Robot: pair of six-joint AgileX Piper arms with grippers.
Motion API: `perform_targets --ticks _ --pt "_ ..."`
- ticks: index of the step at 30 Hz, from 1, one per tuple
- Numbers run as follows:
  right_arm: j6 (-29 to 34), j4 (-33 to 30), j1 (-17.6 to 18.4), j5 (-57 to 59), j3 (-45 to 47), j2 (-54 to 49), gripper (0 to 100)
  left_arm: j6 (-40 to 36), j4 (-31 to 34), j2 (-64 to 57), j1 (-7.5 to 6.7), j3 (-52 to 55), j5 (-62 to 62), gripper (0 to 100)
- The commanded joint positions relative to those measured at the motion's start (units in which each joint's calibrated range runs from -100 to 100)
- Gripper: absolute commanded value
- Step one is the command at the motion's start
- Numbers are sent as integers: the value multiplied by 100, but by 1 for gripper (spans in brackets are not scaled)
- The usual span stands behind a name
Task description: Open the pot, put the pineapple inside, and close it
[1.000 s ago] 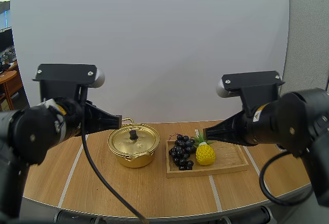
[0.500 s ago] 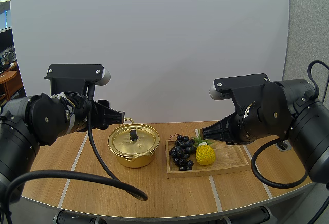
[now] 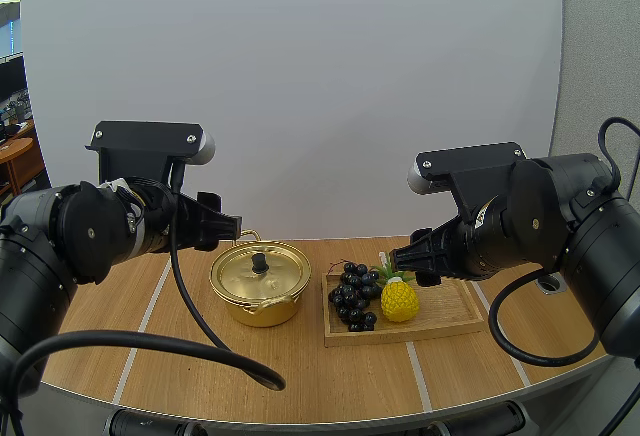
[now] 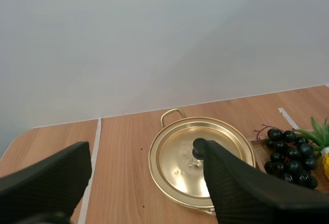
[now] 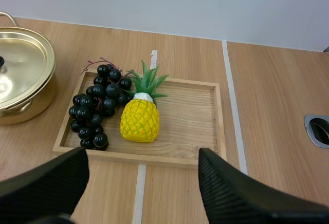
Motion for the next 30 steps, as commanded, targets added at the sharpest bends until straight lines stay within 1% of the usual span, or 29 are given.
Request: perform_targets --ticks 1,3,6,11,14,17,20,25,30 --pt "-68 -15 -23 -120 -50 -24 100 51 100 25 -10 -29 -100 100" --pt "-68 -15 -23 -120 -50 -24 100 320 96 25 -10 -29 29 100" --pt "-68 -15 -23 -120 -50 -24 100 1045 -31 25 -10 -29 122 100" --pt "-68 -3 -23 -120 -50 -24 100 2383 -1088 267 -10 -29 122 100" --pt "-68 10 -23 -120 -50 -24 100 2869 -1454 592 -10 -29 122 100" --pt "-68 10 -23 -120 -50 -24 100 3157 -1589 998 -10 -29 98 100" --pt "-68 10 -23 -120 -50 -24 100 3281 -1623 1460 -10 -71 -30 100" --pt "-68 20 -23 -120 -50 -24 100 3404 -1627 2350 -10 -500 4 100" --pt "-68 20 -23 -120 -50 -24 100 3628 -1772 3170 -17 -980 24 100"
